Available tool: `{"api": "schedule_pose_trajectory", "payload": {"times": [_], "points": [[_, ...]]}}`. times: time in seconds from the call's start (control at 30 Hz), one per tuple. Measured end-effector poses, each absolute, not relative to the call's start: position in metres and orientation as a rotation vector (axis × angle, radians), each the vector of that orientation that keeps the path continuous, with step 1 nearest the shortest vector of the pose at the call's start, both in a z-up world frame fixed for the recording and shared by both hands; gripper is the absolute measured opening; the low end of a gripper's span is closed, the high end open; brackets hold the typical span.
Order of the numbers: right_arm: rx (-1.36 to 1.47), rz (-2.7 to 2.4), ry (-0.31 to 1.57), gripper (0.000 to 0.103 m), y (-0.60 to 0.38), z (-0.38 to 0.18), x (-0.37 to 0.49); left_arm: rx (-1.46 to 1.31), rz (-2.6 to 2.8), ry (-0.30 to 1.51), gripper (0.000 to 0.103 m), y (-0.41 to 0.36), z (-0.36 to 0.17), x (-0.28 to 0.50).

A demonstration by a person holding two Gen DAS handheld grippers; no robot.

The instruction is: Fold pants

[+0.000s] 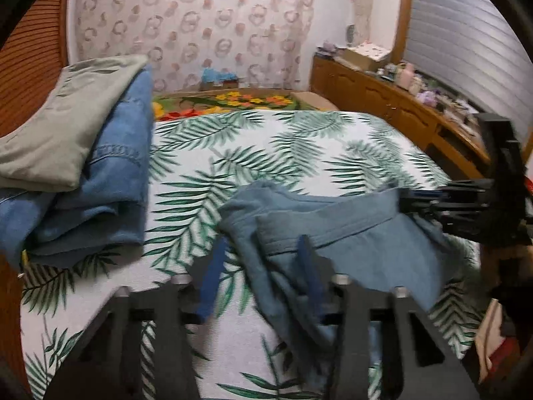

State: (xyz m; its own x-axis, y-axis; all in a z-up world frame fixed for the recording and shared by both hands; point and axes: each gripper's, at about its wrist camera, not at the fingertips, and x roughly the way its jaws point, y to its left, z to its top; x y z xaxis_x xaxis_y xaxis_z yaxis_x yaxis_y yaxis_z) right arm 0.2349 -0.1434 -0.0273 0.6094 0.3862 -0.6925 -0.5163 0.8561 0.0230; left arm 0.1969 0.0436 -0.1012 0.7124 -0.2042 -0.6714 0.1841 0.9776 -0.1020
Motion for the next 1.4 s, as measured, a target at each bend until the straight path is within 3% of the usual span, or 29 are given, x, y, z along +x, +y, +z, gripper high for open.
{"api": "schedule_pose_trajectory", "payload": {"times": [0.13, 0.33, 0.5, 0.67, 0.83, 0.93, 1.0, 1.07, 1.2, 1.23, 1.4], "points": [[-0.125, 0.525, 0.760, 0.030, -0.155, -0.027, 0.239, -0.030, -0.241, 0.763, 0.036, 0.039, -0.102, 0.203], [-0.156, 0.532, 0.737, 0.032, -0.157, -0.030, 0.232, -0.029, -0.255, 0.823, 0.036, 0.034, -0.115, 0.219], [-0.176, 0.527, 0.718, 0.033, -0.156, -0.032, 0.226, -0.002, -0.289, 0.804, 0.011, 0.026, -0.106, 0.221], [-0.152, 0.538, 0.722, 0.033, -0.160, -0.032, 0.228, -0.009, -0.279, 0.714, 0.010, 0.026, -0.078, 0.217], [-0.180, 0.527, 0.718, 0.035, -0.155, -0.032, 0.225, 0.010, -0.254, 0.738, 0.010, 0.023, -0.078, 0.219], [-0.201, 0.534, 0.717, 0.042, -0.151, -0.032, 0.224, 0.005, -0.248, 0.745, 0.010, 0.023, -0.078, 0.216], [-0.216, 0.533, 0.716, 0.044, -0.148, -0.033, 0.224, 0.002, -0.234, 0.765, 0.020, 0.024, -0.081, 0.212], [-0.228, 0.529, 0.713, 0.045, -0.146, -0.033, 0.223, 0.009, -0.227, 0.772, 0.042, 0.024, -0.083, 0.206], [-0.223, 0.532, 0.713, 0.046, -0.146, -0.034, 0.224, 0.019, -0.233, 0.760, 0.071, 0.027, -0.086, 0.192], [-0.223, 0.533, 0.713, 0.046, -0.146, -0.034, 0.225, 0.015, -0.236, 0.756, 0.076, 0.028, -0.087, 0.188], [-0.224, 0.532, 0.712, 0.046, -0.146, -0.034, 0.225, 0.003, -0.245, 0.762, 0.076, 0.032, -0.099, 0.168]]}}
